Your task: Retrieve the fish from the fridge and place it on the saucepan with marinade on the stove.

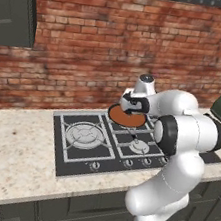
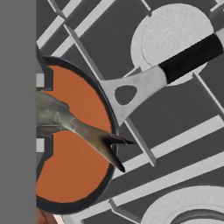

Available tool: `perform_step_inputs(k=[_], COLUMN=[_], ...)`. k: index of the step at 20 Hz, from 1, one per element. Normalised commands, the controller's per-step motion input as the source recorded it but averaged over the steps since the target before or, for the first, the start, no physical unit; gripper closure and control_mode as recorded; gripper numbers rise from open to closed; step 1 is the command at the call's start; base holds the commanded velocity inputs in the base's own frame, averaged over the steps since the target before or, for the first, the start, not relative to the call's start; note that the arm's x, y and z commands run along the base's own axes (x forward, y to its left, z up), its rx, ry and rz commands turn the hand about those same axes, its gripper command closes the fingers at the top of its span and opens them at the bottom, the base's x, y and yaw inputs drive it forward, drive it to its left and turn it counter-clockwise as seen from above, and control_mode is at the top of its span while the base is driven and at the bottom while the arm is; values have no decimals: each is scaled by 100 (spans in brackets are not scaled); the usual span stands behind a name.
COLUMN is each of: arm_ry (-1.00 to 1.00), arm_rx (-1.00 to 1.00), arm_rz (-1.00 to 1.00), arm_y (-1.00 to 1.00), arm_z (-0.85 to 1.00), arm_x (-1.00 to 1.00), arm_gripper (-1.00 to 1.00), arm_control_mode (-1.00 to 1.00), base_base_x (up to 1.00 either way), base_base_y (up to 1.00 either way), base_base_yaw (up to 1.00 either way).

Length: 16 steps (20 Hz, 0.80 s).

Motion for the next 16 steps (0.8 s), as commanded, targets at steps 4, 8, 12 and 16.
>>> perform_step_inputs(k=[4, 8, 12, 16], arm_ry=[5, 6, 7, 7], arm_rx=[-1, 0, 0, 0], arm_rz=[0, 0, 0, 0], arm_y=[1, 1, 1, 0], arm_z=[-23, -20, -20, -19], arm_x=[37, 34, 30, 30], arm_gripper=[100, 100, 100, 100], arm_control_mode=[-100, -100, -100, -100], base_base_x=[0, 0, 0, 0], base_base_y=[0, 0, 0, 0], base_base_yaw=[0, 0, 0, 0])
